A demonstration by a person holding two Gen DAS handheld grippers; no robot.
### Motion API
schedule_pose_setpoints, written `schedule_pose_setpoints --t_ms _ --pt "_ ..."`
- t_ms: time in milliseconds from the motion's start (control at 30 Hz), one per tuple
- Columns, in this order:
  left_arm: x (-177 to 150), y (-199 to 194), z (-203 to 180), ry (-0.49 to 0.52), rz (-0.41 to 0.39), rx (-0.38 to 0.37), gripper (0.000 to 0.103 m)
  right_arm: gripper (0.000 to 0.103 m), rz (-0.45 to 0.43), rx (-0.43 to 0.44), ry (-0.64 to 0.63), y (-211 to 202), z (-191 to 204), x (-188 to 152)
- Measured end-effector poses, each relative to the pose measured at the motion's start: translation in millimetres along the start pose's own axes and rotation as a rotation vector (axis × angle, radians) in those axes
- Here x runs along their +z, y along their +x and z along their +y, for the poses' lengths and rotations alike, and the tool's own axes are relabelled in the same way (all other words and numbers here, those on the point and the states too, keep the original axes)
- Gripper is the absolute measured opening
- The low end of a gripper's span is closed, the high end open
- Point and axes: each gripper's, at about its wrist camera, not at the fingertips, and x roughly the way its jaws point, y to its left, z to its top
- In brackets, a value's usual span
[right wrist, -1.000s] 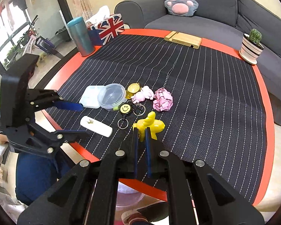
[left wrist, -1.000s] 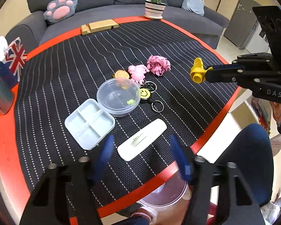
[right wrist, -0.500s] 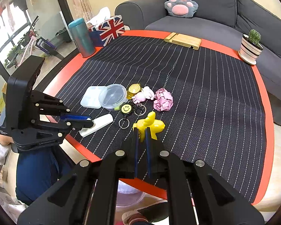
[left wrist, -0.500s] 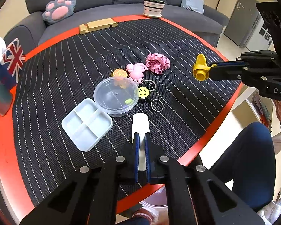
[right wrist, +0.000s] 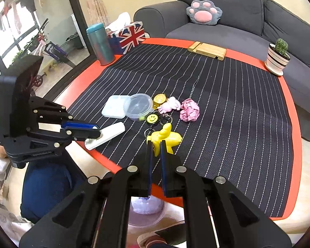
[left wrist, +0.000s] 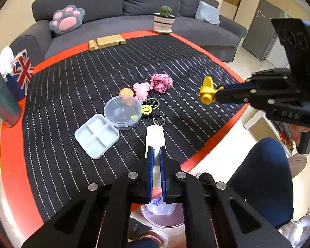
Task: Collect trash
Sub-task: 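Drop the yellow toy into the pink bin with the right tool while the left holds the strip, then hold the white strip over the pink bin and open the left tool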
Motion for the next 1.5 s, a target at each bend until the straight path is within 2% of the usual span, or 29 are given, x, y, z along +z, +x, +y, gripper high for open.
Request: schedule_pose_setpoints --t_ms 667,1000,1267,1333,1367,1400,1433,1500 --pt "-31.4 -46.3 -29.3 0.024 -0.055 -0.021 0.006 0.006 -0.012 0.047 -0.07 -39.8 51.2 -47.2" --pt "-48.5 -53.6 -28.3 0.007 -0.053 -0.021 0.006 0.006 0.048 0.117 -0.071 -27.9 71.0 -76.0" --pt "-54.0 -58.3 -24.9 -0.007 -0.059 -0.02 0.006 0.009 0.067 0.137 -0.081 -20.5 78.8 -80.3" --pt "-54.8 -59.0 -24.7 -0.007 -0.06 -0.02 0.006 0.023 0.068 0.119 -0.087 -18.9 78.9 -79.1" --pt "-55.5 -59.0 -25.1 -0.008 -0.06 -0.02 0.006 0.05 0.064 0.11 -0.084 -18.7 78.2 -78.8" --pt "-55.5 -59.1 -25.1 -0.008 -0.06 -0.021 0.006 0.069 0.057 0.11 -0.076 -19.4 76.7 -78.6" --pt "-56.1 -59.3 -25.5 -0.008 -0.06 -0.02 0.006 0.073 0.037 0.112 -0.059 -21.9 74.6 -77.9" --pt "-57.4 -59.1 -25.8 -0.009 -0.058 -0.022 0.006 0.089 0.026 0.095 -0.044 -23.6 71.6 -75.6"
